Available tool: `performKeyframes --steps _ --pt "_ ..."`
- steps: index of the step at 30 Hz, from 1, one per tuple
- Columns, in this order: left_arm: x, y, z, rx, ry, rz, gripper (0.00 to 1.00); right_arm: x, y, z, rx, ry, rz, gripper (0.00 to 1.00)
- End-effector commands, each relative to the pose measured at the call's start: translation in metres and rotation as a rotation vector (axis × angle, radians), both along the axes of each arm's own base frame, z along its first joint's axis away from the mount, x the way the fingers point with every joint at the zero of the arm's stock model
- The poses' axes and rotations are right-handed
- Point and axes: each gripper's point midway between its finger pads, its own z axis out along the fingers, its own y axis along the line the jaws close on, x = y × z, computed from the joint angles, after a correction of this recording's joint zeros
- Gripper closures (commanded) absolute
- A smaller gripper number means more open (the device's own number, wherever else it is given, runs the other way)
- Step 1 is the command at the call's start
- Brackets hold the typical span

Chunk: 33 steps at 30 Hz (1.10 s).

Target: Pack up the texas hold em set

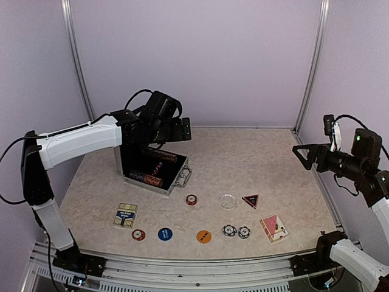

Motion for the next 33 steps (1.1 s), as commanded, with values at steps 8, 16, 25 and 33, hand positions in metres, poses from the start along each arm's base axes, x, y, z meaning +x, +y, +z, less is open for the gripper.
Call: performKeyframes --steps 8,16,25,33 --pt "-0.016 0.046 0.015 0.003 -0.019 0.129 0.01 -0.002 0.005 0.002 0.020 -0.012 0.023 0.01" --pt "-0.027 0.070 0.035 -0.023 -0.055 0.167 0.01 -0.001 0.005 0.001 0.017 -0.012 0.023 0.01" --pt "-0.033 0.096 0.040 -0.025 -0.063 0.197 0.01 0.002 0.007 -0.001 0.025 -0.005 0.027 0.01" --pt "-0.034 0.126 0.041 -0.038 -0.063 0.242 0.01 0.003 0.009 -0.003 0.035 0.003 0.035 0.01"
